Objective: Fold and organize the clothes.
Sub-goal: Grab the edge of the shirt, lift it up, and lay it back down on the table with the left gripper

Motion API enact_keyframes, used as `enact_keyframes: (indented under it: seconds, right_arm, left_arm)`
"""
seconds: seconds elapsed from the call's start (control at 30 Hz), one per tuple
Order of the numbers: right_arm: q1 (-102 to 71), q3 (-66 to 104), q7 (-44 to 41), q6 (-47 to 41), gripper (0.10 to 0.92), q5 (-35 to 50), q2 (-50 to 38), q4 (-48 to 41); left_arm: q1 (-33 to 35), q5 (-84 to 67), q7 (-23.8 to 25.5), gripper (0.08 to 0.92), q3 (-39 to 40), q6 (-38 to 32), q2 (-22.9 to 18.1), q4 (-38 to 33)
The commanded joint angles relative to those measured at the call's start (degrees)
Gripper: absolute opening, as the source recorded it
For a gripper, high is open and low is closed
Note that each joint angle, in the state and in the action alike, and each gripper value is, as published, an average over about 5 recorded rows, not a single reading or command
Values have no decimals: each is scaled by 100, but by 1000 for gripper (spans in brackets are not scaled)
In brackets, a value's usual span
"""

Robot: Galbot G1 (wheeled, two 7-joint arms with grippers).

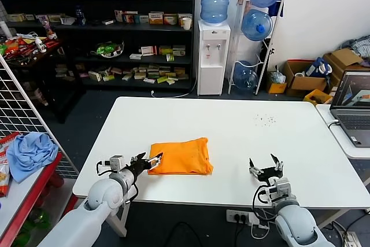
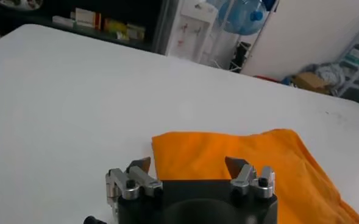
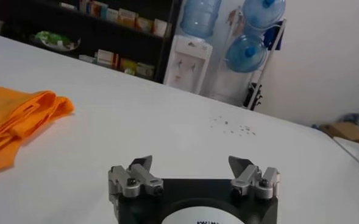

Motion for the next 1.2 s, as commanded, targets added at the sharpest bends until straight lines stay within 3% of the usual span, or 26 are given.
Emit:
enact_keyframes:
  seconds: [0.03,0.33,0.43,0.9,1.1,1.2]
  right_arm:
    - [-66,68,3,9,823,3,-7,11]
    - [-99,89,21,-31,823,48,-51,122]
    - [-93,90,25,-36,823,63,-60,138]
    - [-116,71,41,-62,823,69,-38,259]
    - [-119,35,47,-75,823,69,4,327]
    - [-98,-22,49,-79,823,63,31,349]
  left_arm:
    - [-184,-337,671,823,-103,384,-30,462]
    - [-360,-147,665,822,30,405,-319,795]
    - [-361,-145,662,782,37,406,-330,756]
    - [-227,-183,541,378,-29,332,-279,424]
    - [-152,-231,360,202,-161,340,210,170]
    - [-93,-207,224,166,-270,390,630,47]
